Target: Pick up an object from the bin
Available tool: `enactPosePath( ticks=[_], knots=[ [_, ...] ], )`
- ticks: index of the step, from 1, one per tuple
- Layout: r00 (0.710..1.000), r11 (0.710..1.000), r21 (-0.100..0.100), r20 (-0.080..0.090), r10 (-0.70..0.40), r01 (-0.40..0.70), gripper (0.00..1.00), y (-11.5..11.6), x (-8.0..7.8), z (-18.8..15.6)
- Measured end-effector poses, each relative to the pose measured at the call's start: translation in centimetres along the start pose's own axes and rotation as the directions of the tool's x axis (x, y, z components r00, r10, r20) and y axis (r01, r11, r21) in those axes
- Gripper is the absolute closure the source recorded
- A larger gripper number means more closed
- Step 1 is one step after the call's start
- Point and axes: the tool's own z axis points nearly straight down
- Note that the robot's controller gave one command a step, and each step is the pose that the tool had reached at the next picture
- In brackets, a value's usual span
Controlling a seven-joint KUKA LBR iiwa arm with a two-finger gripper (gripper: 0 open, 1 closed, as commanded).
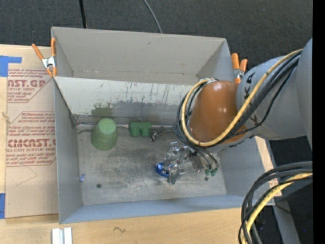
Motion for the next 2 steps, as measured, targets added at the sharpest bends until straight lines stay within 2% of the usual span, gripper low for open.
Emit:
enactPosePath(
  ticks=[1, 2],
  knots=[
    [1.0, 1.0, 0.0, -0.002, 0.0, 0.0, 1.0, 0.04, -0.1, -2.33],
    [1.0, 1.0, 0.0, -0.004, 0.001, -0.001, 1.0, 0.06, -0.15, -2.99]
  ],
)
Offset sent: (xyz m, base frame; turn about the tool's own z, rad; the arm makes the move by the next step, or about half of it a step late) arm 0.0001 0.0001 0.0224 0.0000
